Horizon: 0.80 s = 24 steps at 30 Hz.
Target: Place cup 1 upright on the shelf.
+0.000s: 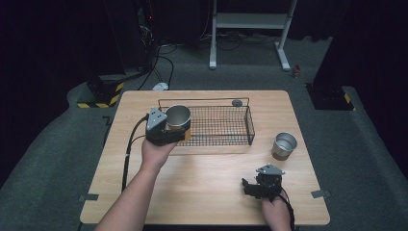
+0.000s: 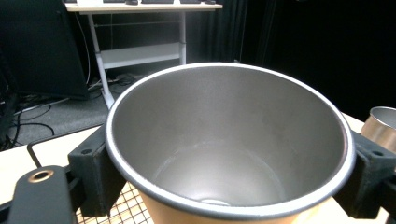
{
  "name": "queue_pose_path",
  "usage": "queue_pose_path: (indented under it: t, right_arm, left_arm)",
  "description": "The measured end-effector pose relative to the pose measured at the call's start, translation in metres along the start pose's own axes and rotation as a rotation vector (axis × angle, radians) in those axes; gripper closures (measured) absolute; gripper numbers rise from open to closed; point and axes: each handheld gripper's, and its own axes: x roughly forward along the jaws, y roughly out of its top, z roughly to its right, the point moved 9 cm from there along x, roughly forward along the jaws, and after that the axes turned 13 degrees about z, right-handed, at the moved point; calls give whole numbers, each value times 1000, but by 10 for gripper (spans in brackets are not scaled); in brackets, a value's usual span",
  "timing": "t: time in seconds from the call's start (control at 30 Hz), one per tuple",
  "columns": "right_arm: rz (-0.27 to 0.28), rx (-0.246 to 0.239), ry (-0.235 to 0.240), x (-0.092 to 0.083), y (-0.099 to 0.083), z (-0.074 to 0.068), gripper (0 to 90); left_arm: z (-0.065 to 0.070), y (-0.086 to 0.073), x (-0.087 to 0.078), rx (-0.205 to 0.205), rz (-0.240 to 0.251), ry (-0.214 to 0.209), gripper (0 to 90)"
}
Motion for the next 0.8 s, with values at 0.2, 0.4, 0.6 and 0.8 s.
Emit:
queue_pose_path:
  t: [0.2, 0.4, 0.6, 0.8]
  right_arm:
    - [0, 0, 0, 0, 0, 0, 94]
    - [0, 0, 0, 0, 0, 0, 94]
    - [0, 1, 0, 0, 0, 0, 94]
    - [1, 3, -1, 0, 0, 0, 94]
  left_arm:
    - [-7, 0, 9, 1, -5, 8, 137]
    - [-16, -9, 21, -14, -20, 27, 137]
    - [-23, -19, 34, -13, -36, 46, 137]
    - [-26, -22, 48, -5, -33, 56, 137]
